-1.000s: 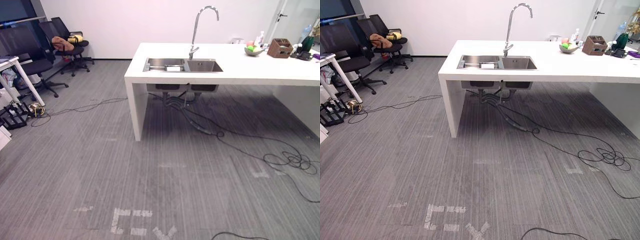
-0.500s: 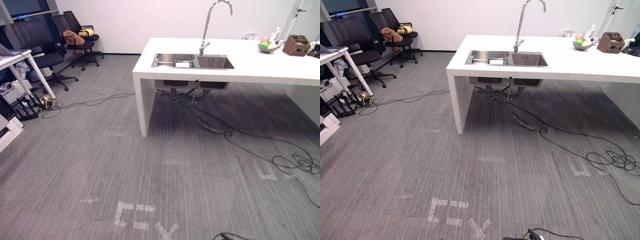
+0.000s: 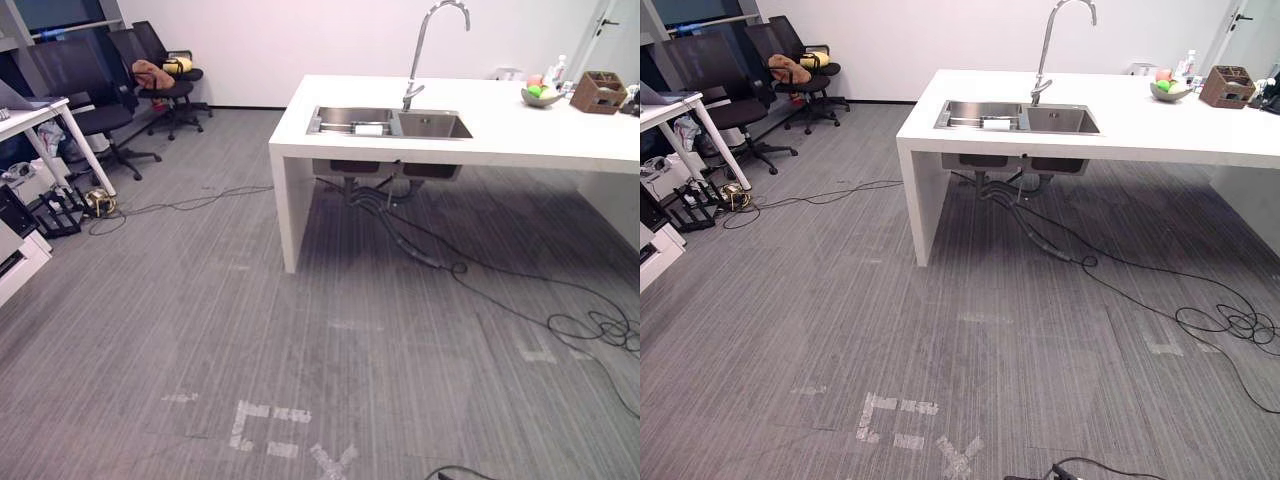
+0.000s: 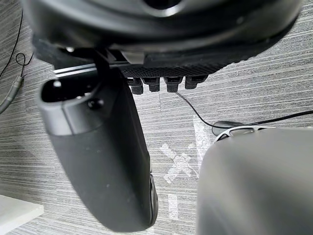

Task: Walk over to the sink, pick up the cup, carry it to the dishwasher, place the cup inside the dishwasher, then close the dishwasher door

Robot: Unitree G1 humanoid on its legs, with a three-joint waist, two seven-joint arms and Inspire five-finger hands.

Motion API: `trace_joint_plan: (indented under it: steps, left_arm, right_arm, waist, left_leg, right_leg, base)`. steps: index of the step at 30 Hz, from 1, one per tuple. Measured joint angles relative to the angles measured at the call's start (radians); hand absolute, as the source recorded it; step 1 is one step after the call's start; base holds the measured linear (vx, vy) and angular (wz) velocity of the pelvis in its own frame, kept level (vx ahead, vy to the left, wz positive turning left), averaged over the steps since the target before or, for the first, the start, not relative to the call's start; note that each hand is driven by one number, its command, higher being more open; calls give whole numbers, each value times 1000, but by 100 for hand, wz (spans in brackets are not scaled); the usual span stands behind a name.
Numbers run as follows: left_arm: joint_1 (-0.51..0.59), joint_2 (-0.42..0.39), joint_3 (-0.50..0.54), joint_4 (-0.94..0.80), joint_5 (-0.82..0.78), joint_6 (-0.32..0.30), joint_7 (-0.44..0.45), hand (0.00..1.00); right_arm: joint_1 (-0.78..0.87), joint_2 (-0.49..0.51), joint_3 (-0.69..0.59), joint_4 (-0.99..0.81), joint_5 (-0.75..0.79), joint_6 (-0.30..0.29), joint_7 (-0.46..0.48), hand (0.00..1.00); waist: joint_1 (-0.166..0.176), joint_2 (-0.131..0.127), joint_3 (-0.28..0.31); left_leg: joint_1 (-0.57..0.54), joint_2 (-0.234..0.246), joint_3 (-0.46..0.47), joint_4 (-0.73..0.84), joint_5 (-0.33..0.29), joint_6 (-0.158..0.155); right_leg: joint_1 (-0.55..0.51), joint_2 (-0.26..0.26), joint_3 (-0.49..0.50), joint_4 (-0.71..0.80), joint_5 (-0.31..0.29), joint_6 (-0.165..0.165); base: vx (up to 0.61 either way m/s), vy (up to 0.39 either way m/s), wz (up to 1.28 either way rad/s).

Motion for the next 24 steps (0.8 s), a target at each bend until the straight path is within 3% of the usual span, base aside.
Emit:
trace_joint_plan:
  steps: [7, 10, 11, 12, 14, 18, 20, 22, 24]
  left_arm:
    - [-3, -2, 10, -4, -61, 36, 9, 100]
    - [-5, -13, 23, -12, -59, 43, 47, 100]
    - [-6, -22, 28, -17, -54, 37, 68, 100]
    - [-5, -24, 42, -36, -44, 35, 83, 100]
    - [4, -14, 48, -41, -33, 43, 104, 100]
    - [8, -20, 88, -27, -15, 87, 115, 100]
    - [6, -29, 125, -28, 46, 102, 106, 100]
    - [-1, -39, 158, -39, 143, 90, 86, 100]
    - [-4, -37, 158, -49, 163, 96, 80, 100]
  right_arm:
    - [-12, 1, -1, -2, 6, -11, 1, 100]
    - [-13, -4, -3, -30, 27, -13, 0, 100]
    - [-13, -12, -3, -45, 45, -6, 1, 100]
    - [-9, -11, -3, -61, 55, -3, 2, 100]
    - [6, -7, -2, -70, 68, 3, 10, 100]
    - [21, 3, -6, -72, 171, -1, 17, 100]
    - [28, 6, -13, -87, 176, -6, 34, 100]
    - [59, 28, -47, -139, 180, -6, 46, 100]
    - [85, 39, -49, -181, 180, -6, 54, 100]
  waist:
    - [-2, 6, 31]
    - [-9, 9, 60]
    - [-8, 17, 76]
    - [-11, 15, 95]
    - [-13, -4, 105]
    - [-47, 5, 113]
    - [-49, 7, 124]
    - [-48, 8, 129]
    - [-49, -3, 135]
  left_leg:
    - [40, -13, -22, 0, 2, 3]
    - [50, -25, -55, 0, -13, 26]
    - [61, -24, -57, 1, -15, 38]
    - [78, -35, -59, 1, -17, 59]
    - [110, -49, -73, 1, -17, 80]
    - [117, -38, -106, 8, -27, 91]
    - [112, -23, -105, 37, -56, 85]
    - [110, -2, -97, 103, -127, 66]
    - [132, -1, -91, 171, -203, 50]
  right_leg:
    - [46, -17, -24, 20, -8, 12]
    - [-26, -70, -45, 240, -83, 63]
    - [-90, -103, -42, 408, -93, 71]
    - [-170, -147, -33, 605, -92, 46]
    - [-226, -172, 2, 719, -136, 38]
    - [-283, -147, -10, 562, -141, 40]
    - [-328, -125, -19, 418, -76, 43]
    - [-373, -103, -17, 258, 19, 57]
    - [-383, -108, -16, 233, 27, 55]
  base:
    - [-29, 2, 11]
    - [-81, 64, 32]
    - [-72, 137, 33]
    - [-68, 128, 30]
    - [-11, 57, 28]
    - [78, 18, 23]
    - [195, -27, -4]
    - [242, -45, -8]
    - [280, -87, -6]
